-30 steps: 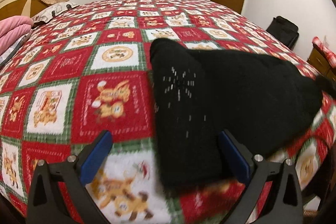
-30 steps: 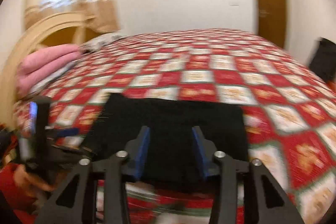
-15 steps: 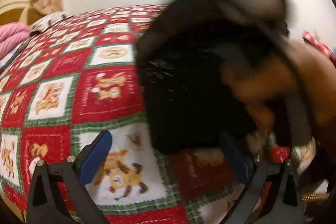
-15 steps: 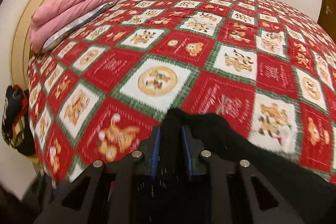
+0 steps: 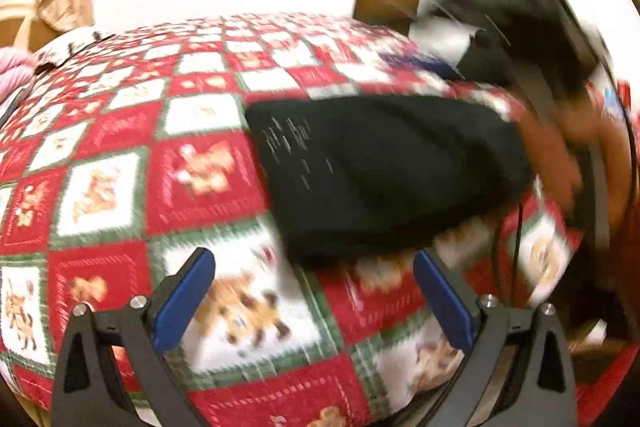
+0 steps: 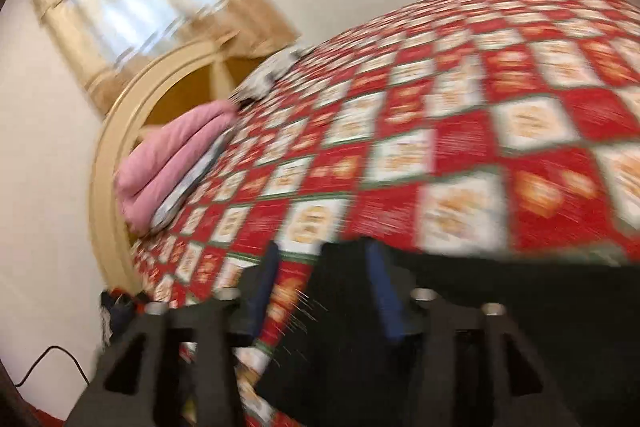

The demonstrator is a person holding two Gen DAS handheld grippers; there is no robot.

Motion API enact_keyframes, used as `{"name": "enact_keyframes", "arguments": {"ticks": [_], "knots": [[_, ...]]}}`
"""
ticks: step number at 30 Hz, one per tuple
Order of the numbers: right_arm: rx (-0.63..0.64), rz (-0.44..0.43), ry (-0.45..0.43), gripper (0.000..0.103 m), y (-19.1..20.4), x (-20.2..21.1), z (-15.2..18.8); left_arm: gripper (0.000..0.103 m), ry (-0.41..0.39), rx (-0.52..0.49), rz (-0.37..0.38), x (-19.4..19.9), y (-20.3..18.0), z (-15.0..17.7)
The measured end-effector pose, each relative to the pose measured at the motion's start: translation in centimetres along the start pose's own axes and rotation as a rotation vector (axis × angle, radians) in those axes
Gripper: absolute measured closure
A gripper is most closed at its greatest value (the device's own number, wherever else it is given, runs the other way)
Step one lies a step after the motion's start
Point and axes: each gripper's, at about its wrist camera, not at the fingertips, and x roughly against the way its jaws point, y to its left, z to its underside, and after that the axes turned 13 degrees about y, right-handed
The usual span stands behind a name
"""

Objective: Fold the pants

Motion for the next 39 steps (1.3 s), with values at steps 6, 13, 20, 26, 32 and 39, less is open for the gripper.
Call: {"name": "enact_keyframes", "arguments": {"ticks": [6, 13, 20, 26, 32, 39], "knots": [[-0.067, 0.296, -0.105, 0.048, -4.4, 8.2, 5.3, 0.002, -0.039, 0.041, -0.046, 0.0, -1.0, -5.4], [-0.207, 0.447, -0.183, 0.037, -10.4, 11.4, 9.1, 0.001, 0.088, 0.054, -0.205, -6.8, -2.5, -8.2], [-0.206, 0.437, -0.183, 0.025, -10.4, 9.6, 10.3, 0.0, 0.124, 0.17, -0.164, -6.5, -1.6, -7.1], [-0.17, 0.441, -0.116, 0.021, -8.1, 7.0, 10.6, 0.0, 0.116, 0.16, -0.171, -6.8, -1.8, -7.1], [-0.226, 0.327, -0.069, 0.02, -8.1, 6.9, 10.1, 0.0, 0.124, 0.165, -0.16, -6.7, -1.6, -7.2], [-0.266, 0.254, -0.101, 0.021, -9.1, 7.5, 10.4, 0.0, 0.113, 0.158, -0.154, -6.6, -1.5, -6.8]]}}
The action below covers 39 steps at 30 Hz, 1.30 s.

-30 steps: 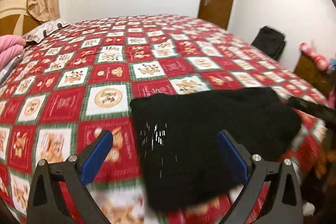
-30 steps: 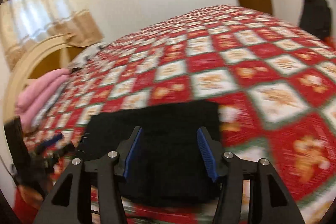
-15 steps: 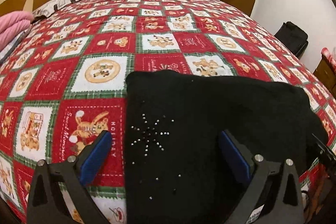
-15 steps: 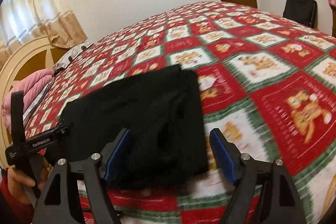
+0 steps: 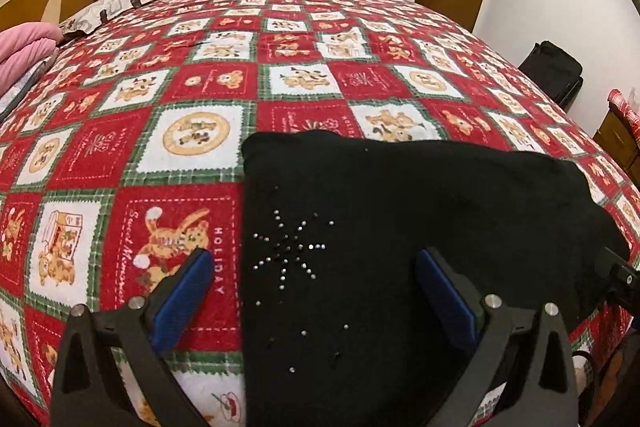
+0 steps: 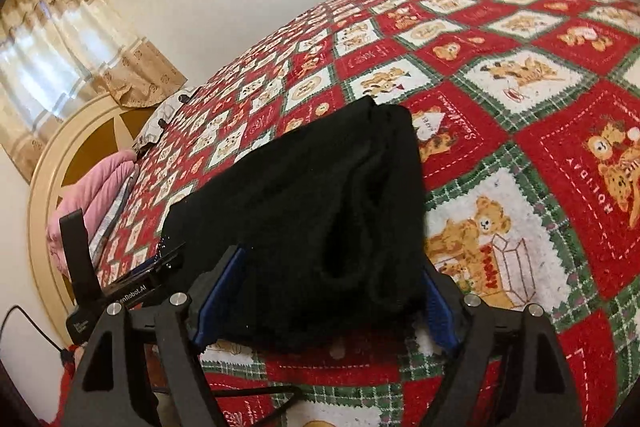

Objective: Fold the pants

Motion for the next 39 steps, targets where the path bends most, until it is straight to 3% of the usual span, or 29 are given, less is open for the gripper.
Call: {"name": "enact_keyframes", "arguments": {"ticks": [3, 6, 11, 13, 17, 21, 23, 30, 33, 35, 39], "knots": [[0.022, 0.018, -0.006, 0.021, 0.5, -0.1, 0.2, 0.0, -0.012, -0.003, -0.005, 0.0, 0.0, 0.2], [0.023, -0.038, -0.017, 0.025, 0.6, 0.4, 0.2, 0.0, -0.013, 0.0, -0.005, 0.0, 0.0, 0.2], [-0.032, -0.077, 0.0, 0.061, -1.5, 0.1, -0.1, 0.0, -0.019, -0.005, 0.008, -0.1, 0.2, 0.3], [-0.055, -0.096, 0.018, 0.061, -2.3, -0.2, -0.2, 0.0, -0.023, -0.009, 0.008, -0.1, 0.2, 0.4], [-0.065, -0.113, -0.009, 0.061, -2.0, 0.7, -0.6, 0.0, -0.017, -0.009, 0.014, 0.0, 0.4, 0.4], [-0.164, -0.233, 0.005, 0.061, -4.3, 1.2, -1.2, 0.0, -0.02, -0.009, 0.013, -0.1, 0.4, 0.3], [-0.17, -0.245, 0.005, 0.061, -4.5, 1.4, -1.4, 0.0, -0.021, -0.009, 0.013, -0.1, 0.4, 0.4], [-0.098, -0.13, -0.02, 0.06, -3.1, 1.5, -1.4, 0.0, -0.021, -0.01, 0.013, -0.1, 0.3, 0.4], [-0.056, -0.032, -0.061, 0.05, -2.7, 2.1, -1.5, 0.0, -0.024, -0.011, 0.013, -0.1, 0.3, 0.3], [-0.035, 0.04, -0.087, 0.038, -2.4, 2.3, -1.6, 0.0, -0.024, -0.011, 0.013, -0.1, 0.3, 0.3], [0.015, 0.07, -0.057, 0.031, -1.9, 1.2, -1.5, 0.0, -0.024, -0.012, 0.013, -0.1, 0.3, 0.3]]}}
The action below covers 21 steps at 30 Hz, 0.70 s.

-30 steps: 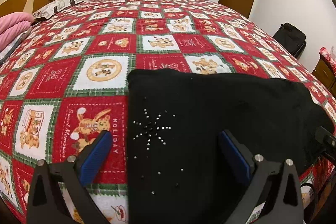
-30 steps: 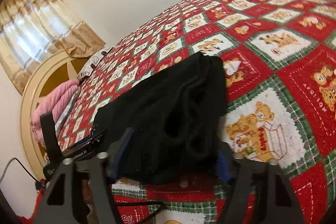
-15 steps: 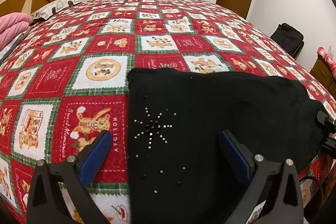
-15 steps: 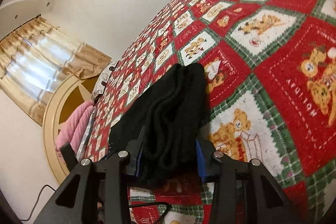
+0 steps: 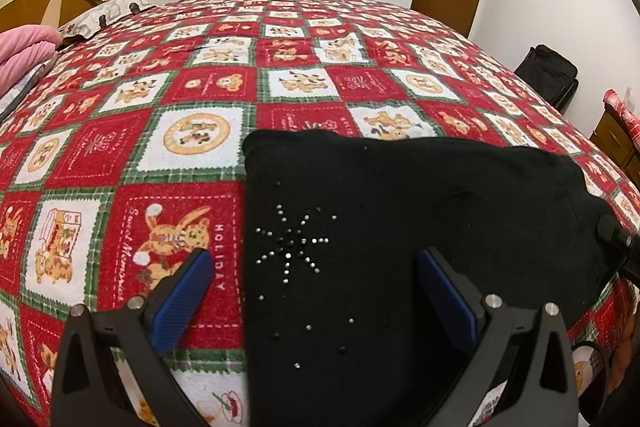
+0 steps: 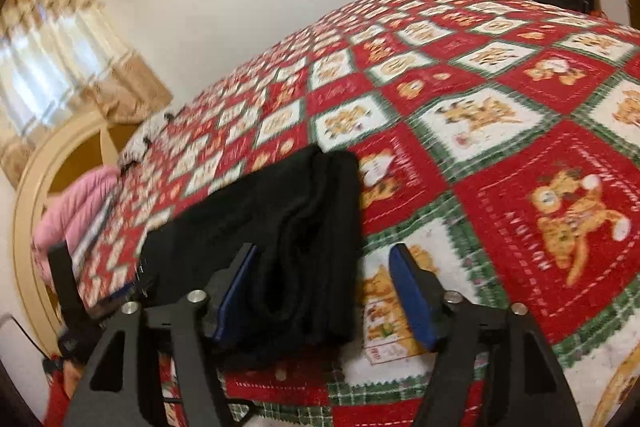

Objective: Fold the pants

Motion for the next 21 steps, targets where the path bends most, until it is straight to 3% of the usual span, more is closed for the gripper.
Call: {"name": "enact_keyframes", "arguments": {"ticks": [2, 5, 8, 9, 11, 14, 21], "knots": [[0.024, 0.003, 0.026, 0.031, 0.8, -0.5, 0.5, 0.0, 0.001, 0.0, 0.001, 0.0, 0.0, 0.0], [-0.001, -0.125, 0.086, 0.031, 1.8, -1.3, 1.2, 0.0, 0.002, 0.0, 0.0, 0.0, 0.0, 0.0], [-0.015, -0.166, 0.104, 0.032, 1.9, -1.4, 1.1, 0.0, 0.006, -0.004, 0.008, 0.0, 0.1, 0.0], [-0.052, -0.197, 0.104, 0.036, 1.1, -1.5, 1.0, 0.0, 0.007, -0.006, 0.014, 0.1, 0.2, -0.1], [-0.126, -0.222, 0.107, 0.063, -0.6, -1.5, 1.0, 0.0, 0.007, -0.015, 0.034, 0.2, 0.4, 0.0], [-0.156, -0.276, 0.132, 0.069, -2.2, -1.9, 1.0, 0.0, 0.007, -0.026, 0.062, 0.9, 1.0, 0.3], [0.14, -0.012, 0.056, 0.07, 2.9, -0.7, 1.5, 0.0, -0.051, -0.007, 0.053, 3.0, 3.2, 0.8]]}}
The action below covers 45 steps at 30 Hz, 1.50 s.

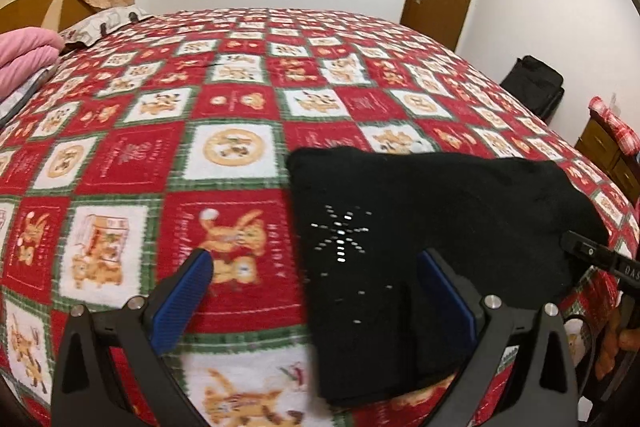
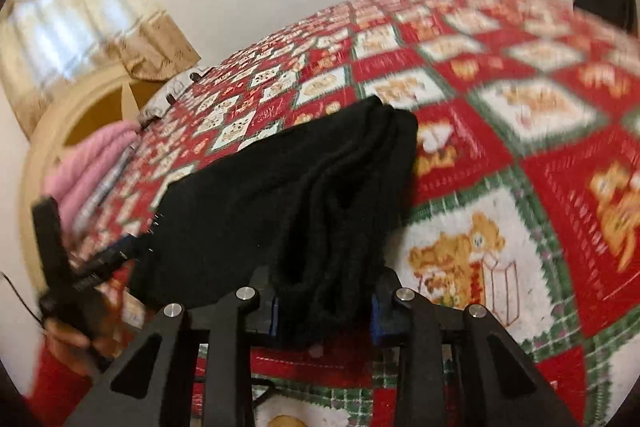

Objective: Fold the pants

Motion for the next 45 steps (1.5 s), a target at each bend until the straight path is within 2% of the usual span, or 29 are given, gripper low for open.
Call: {"name": "enact_keyframes", "arguments": {"ticks": [3, 4, 6, 8, 10, 12, 15, 17, 19, 21, 25, 29, 37, 45], "knots": [[0.015, 0.031, 0.005, 0.07, -0.2, -0.4, 0.3, 0.0, 0.04, 0.042, 0.057, -1.2, 0.5, -0.5], [-0.005, 0.016, 0.009, 0.07, -0.7, -0.6, 0.3, 0.001, 0.064, 0.054, 0.072, -1.8, 0.5, -0.6], [-0.044, -0.025, 0.011, 0.07, -1.6, -0.7, 0.4, 0.003, 0.061, 0.048, 0.034, -2.3, -0.1, -0.3], [-0.058, -0.045, 0.012, 0.069, -2.0, -0.8, 0.4, 0.009, 0.062, -0.003, -0.014, -2.4, -1.4, 0.0], [-0.053, -0.041, 0.008, 0.069, -1.8, -1.1, 0.4, 0.032, 0.064, -0.034, -0.005, -2.1, -2.2, 0.3], [-0.048, -0.032, 0.005, 0.069, -1.6, -1.2, 0.4, 0.044, 0.083, -0.04, 0.033, -1.9, -2.8, 0.2], [-0.055, -0.034, 0.006, 0.069, -1.5, -1.3, 0.2, 0.045, 0.096, -0.039, 0.011, -1.9, -3.1, 0.0], [-0.062, -0.036, 0.003, 0.069, -1.6, -1.3, 0.3, 0.051, 0.099, -0.018, 0.016, -1.9, -3.0, -0.1], [-0.063, -0.03, 0.001, 0.069, -1.5, -1.4, 0.4, 0.069, 0.1, -0.022, 0.019, -1.8, -3.3, -0.4], [-0.061, -0.024, 0.001, 0.069, -1.4, -1.4, 0.4, 0.076, 0.104, -0.027, 0.022, -1.8, -3.7, -0.5], [-0.054, -0.001, 0.001, 0.068, -1.0, -1.2, 0.3, 0.08, 0.085, -0.042, 0.007, -1.5, -4.1, -0.4], [0.001, 0.061, -0.009, 0.069, 0.5, -0.4, -0.1, 0.081, 0.06, -0.021, 0.042, -0.6, -3.6, -0.7], [0.031, 0.091, -0.047, 0.07, 2.3, 1.2, -0.2, 0.082, 0.017, -0.042, 0.031, 0.8, -4.0, -0.4], [0.097, 0.101, -0.09, 0.071, 4.9, 3.0, -0.5, 0.089, -0.022, -0.035, 0.074, 3.1, -3.9, -0.8]]}}
